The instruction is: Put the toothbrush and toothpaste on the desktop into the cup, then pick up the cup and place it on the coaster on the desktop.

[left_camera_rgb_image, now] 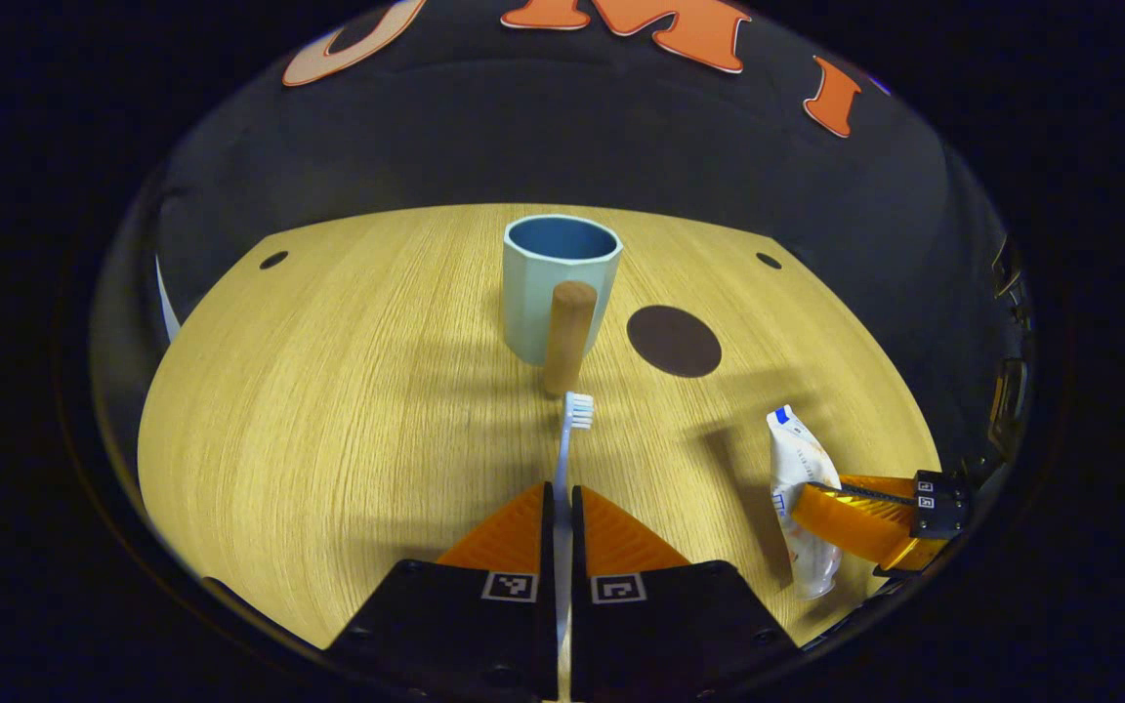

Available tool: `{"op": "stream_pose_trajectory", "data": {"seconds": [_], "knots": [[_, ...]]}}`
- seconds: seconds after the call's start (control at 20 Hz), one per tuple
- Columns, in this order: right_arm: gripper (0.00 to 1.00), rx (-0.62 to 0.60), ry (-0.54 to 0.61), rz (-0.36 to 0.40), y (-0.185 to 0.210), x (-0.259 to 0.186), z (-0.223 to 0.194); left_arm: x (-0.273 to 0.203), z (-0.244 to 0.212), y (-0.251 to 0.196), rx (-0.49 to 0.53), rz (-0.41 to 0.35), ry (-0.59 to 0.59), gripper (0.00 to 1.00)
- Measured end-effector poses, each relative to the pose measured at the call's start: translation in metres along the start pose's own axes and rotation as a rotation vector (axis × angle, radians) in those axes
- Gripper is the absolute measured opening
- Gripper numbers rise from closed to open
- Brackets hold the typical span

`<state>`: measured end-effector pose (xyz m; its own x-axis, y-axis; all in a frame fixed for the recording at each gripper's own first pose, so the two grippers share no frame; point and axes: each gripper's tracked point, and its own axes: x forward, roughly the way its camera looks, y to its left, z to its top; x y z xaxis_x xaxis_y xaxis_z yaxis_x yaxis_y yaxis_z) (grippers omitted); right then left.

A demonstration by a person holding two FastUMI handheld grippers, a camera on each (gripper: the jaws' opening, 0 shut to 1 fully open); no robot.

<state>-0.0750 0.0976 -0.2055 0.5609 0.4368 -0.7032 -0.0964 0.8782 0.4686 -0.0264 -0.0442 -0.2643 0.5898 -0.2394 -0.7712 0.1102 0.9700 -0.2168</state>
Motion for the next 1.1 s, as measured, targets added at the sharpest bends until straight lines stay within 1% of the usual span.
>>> {"op": "stream_pose_trajectory", "data": {"seconds": [0.2,0.25,0.3,0.45,0.6,0.75,0.85,1.0,1.1], "knots": [[0.04,-0.04,-0.091,-0.008,0.004,-0.011,0.023,-0.001,0.02,0.012,0.03,-0.005,-0.14,0.05],[0.03,-0.049,-0.115,-0.01,0.005,-0.014,0.031,-0.003,0.025,0.016,0.031,-0.01,-0.184,0.07],[0.03,-0.057,-0.136,-0.013,0.004,-0.02,0.036,0.0,0.026,0.016,0.035,-0.014,-0.223,0.05],[0.03,-0.066,-0.193,-0.007,0.01,-0.026,0.057,-0.001,0.04,0.021,0.049,-0.009,-0.347,0.05],[0.03,-0.091,-0.269,-0.005,0.013,-0.035,0.073,-0.005,0.051,0.035,0.051,-0.003,-0.437,0.05],[0.03,-0.124,-0.337,-0.022,0.016,-0.04,0.094,-0.007,0.063,0.052,0.03,0.003,-0.503,0.05],[0.04,-0.128,-0.374,-0.038,0.012,-0.045,0.105,-0.021,0.077,0.069,0.017,0.006,-0.546,0.05],[0.03,-0.142,-0.423,-0.047,0.01,-0.05,0.116,-0.061,0.104,0.095,-0.004,0.009,-0.616,0.05],[0.03,-0.146,-0.442,-0.051,0.011,-0.051,0.123,-0.07,0.128,0.098,-0.007,0.016,-0.657,0.05]]}}
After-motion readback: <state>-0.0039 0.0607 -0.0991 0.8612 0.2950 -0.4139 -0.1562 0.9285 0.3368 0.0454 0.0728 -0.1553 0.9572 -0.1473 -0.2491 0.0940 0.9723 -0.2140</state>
